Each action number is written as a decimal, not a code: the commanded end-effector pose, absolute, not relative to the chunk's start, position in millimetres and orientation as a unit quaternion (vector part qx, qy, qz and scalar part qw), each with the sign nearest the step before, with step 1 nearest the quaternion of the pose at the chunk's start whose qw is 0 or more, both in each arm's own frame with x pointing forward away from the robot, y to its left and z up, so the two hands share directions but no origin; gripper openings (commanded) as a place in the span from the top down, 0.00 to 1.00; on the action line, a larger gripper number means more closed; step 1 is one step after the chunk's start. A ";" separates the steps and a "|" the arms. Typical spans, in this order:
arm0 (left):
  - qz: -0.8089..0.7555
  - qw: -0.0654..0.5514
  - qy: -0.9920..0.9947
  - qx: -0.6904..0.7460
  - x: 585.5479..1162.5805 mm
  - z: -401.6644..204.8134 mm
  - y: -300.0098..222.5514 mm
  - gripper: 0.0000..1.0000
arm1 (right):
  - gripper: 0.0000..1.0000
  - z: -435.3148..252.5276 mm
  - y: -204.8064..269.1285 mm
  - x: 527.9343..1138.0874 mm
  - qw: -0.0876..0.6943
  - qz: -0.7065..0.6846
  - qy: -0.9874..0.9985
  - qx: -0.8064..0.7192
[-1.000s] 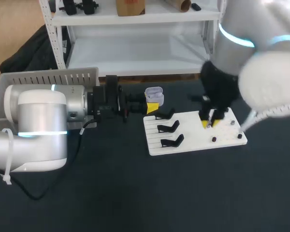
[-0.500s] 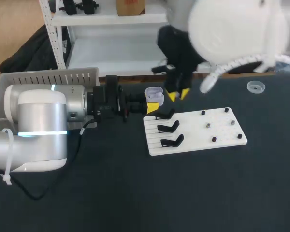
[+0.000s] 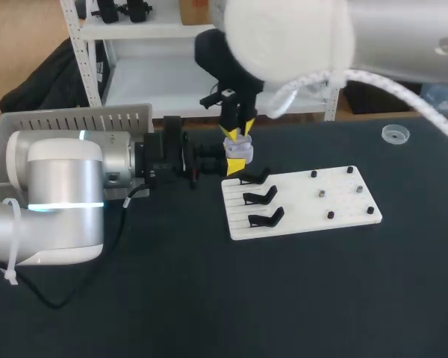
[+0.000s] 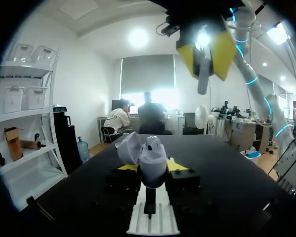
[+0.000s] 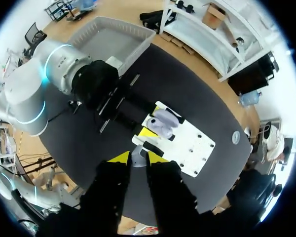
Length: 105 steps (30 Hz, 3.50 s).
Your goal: Pick up each earbud case from the left stands, insert the matching earbuds, close the lid, and place the case in the box.
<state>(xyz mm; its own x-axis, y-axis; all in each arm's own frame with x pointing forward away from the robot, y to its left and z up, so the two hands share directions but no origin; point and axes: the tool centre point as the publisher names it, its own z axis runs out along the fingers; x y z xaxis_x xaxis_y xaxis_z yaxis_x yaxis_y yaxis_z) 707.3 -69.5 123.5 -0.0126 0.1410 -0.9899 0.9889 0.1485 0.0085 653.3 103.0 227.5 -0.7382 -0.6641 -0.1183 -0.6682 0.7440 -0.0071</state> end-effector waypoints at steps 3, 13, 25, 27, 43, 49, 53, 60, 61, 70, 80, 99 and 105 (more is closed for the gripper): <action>-0.424 0.501 0.571 0.494 706.2 122.8 -69.7 1.00 | 1.00 219.7 111.0 673.5 0.024 0.003 0.929 -0.369; -0.424 0.501 0.571 0.494 706.2 122.8 -69.7 1.00 | 1.00 197.6 100.2 686.2 0.027 0.007 0.926 -0.376; -0.424 0.501 0.571 0.494 706.2 122.8 -69.7 1.00 | 1.00 186.6 94.3 688.0 0.051 0.026 0.924 -0.379; -0.424 0.501 0.571 0.494 706.2 122.8 -69.7 1.00 | 1.00 186.7 94.5 687.1 0.056 0.027 0.922 -0.383; -0.424 0.501 0.571 0.494 706.2 122.8 -69.7 1.00 | 1.00 181.7 98.3 680.6 0.063 0.025 0.914 -0.400; -0.424 0.501 0.571 0.494 706.2 122.8 -69.7 1.00 | 1.00 180.6 98.2 682.4 0.064 0.024 0.914 -0.399; -0.424 0.501 0.571 0.494 706.2 122.8 -69.7 1.00 | 1.00 179.2 98.5 684.4 0.063 0.022 0.914 -0.399; -0.424 0.501 0.571 0.494 706.2 122.8 -69.7 1.00 | 1.00 177.2 99.1 687.4 0.064 0.021 0.916 -0.395; -0.424 0.501 0.571 0.494 706.2 122.8 -69.7 1.00 | 1.00 177.1 99.2 687.4 0.064 0.021 0.916 -0.395; -0.424 0.501 0.571 0.494 706.2 122.8 -69.7 1.00 | 1.00 175.9 101.6 688.3 0.066 0.019 0.915 -0.397; -0.424 0.501 0.571 0.494 706.2 122.8 -69.7 1.00 | 1.00 172.0 102.6 690.2 0.064 0.017 0.916 -0.396; -0.424 0.501 0.571 0.494 706.2 122.8 -69.7 1.00 | 0.73 166.4 103.1 691.1 0.057 0.007 0.917 -0.396; -0.424 0.501 0.571 0.494 706.2 122.8 -69.7 1.00 | 0.73 167.8 105.6 691.4 0.057 0.004 0.915 -0.398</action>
<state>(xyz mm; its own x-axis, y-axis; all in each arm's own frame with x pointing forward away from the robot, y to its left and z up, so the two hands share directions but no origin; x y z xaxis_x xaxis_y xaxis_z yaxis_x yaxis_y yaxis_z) 707.5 -69.3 122.9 -0.0120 0.1405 -0.9900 0.9888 0.1487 0.0091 690.8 103.9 167.0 -0.6754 -0.7290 -0.1117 -0.7304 0.6821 -0.0355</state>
